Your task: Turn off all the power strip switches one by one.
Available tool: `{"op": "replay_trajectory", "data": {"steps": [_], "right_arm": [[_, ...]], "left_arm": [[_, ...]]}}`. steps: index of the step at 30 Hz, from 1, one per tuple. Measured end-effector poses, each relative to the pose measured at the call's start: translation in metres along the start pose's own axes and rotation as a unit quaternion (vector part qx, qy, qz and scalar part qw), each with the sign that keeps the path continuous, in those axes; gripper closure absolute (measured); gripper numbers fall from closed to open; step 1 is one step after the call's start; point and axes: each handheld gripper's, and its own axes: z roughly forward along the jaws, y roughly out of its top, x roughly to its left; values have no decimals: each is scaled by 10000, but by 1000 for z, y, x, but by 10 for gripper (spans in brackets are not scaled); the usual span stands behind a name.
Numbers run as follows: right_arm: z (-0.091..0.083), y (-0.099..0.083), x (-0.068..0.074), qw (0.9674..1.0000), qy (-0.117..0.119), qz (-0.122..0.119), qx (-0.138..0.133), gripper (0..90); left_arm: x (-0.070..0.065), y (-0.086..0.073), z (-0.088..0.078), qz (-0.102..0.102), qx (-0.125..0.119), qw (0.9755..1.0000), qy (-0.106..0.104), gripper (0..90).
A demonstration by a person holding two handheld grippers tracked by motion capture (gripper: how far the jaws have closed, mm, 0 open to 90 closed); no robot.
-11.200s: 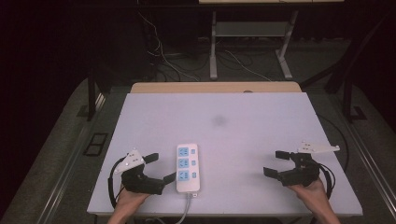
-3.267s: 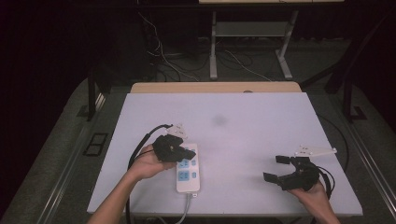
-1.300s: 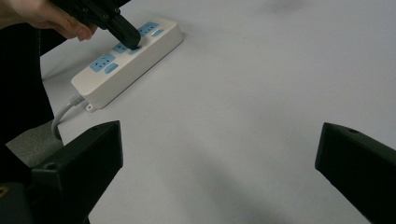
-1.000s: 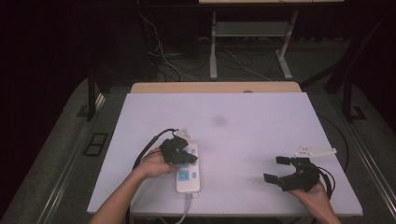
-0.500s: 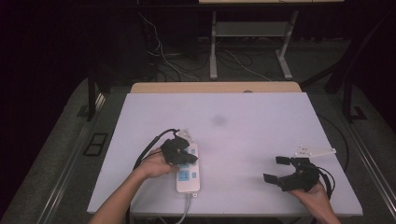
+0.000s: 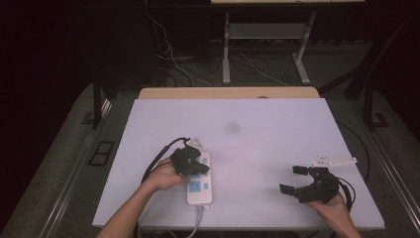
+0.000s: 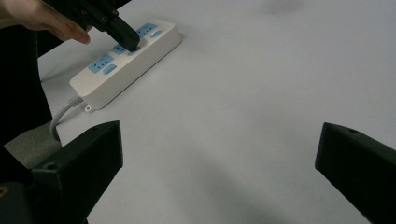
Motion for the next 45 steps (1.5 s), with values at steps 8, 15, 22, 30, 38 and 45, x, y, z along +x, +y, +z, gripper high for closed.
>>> {"op": "replay_trajectory", "data": {"steps": [8,15,22,30,38,45], "right_arm": [[-1,0,-1,10000,5,9,-18,7],[-1,0,-1,10000,0,7,-15,7],[-1,0,-1,10000,0,8,-14,7],[-1,0,-2,10000,-3,9,-17,7],[-2,0,-2,10000,-5,21,-26,7],[-2,-1,-2,10000,-10,16,-23,7]], "left_arm": [[5,-2,-12,-158,-330,9992,-132,897],[5,5,-21,-84,-409,9991,-56,896],[7,7,-21,-52,-367,9993,-13,896],[11,11,-21,-42,-315,9995,45,896],[16,18,-25,4,-288,9995,121,895],[22,18,-21,-52,-281,9995,133,895]]}}
